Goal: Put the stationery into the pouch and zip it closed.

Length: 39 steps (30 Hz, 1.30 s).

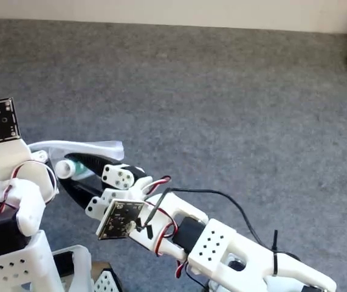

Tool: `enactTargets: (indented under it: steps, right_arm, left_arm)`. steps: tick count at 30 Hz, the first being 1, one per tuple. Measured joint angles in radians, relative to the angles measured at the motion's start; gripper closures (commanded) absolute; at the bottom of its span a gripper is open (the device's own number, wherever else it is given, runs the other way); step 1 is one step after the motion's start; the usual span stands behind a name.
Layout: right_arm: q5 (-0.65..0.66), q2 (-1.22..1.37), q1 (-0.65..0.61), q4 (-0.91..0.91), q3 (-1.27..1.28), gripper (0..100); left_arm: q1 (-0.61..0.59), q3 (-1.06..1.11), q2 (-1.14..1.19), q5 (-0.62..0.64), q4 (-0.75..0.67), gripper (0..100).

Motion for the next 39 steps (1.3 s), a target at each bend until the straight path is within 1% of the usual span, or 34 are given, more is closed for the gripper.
enactTargets:
  steps: [7, 20, 22, 25, 26, 29, 33, 39]
  right_arm:
    - [0.0, -0.002, 0.044, 0.002, -0.002, 98.8]
    - [0.0, -0.002, 0.055, 0.002, -0.002, 98.7]
    - [0.0, -0.002, 0.055, 0.002, -0.003, 94.9]
    - [0.0, -0.002, 0.055, 0.002, -0.003, 83.1]
    - [0.0, -0.002, 0.055, 0.002, -0.003, 80.6]
    - [0.0, -0.002, 0.055, 0.012, -0.003, 80.9]
    - [0.0, -0.003, 0.055, 0.078, -0.017, 80.9]
    - [0.0, -0.003, 0.055, 0.094, -0.017, 81.9]
  left_arm:
    - [0.0, 0.0, 0.0, 0.0, -0.002, 99]
    - [0.0, 0.0, 0.0, 0.0, -0.002, 99]
    - [0.0, 0.0, 0.0, 0.0, -0.002, 99]
    - [0.0, 0.0, 0.0, 0.0, -0.002, 99]
    - [0.0, 0.0, 0.0, 0.0, -0.002, 99]
    - [0.0, 0.0, 0.0, 0.0, -0.002, 99]
    - [0.0, 0.0, 0.0, 0.0, -0.002, 99]
    - [0.0, 0.002, 0.0, 0.0, -0.002, 99]
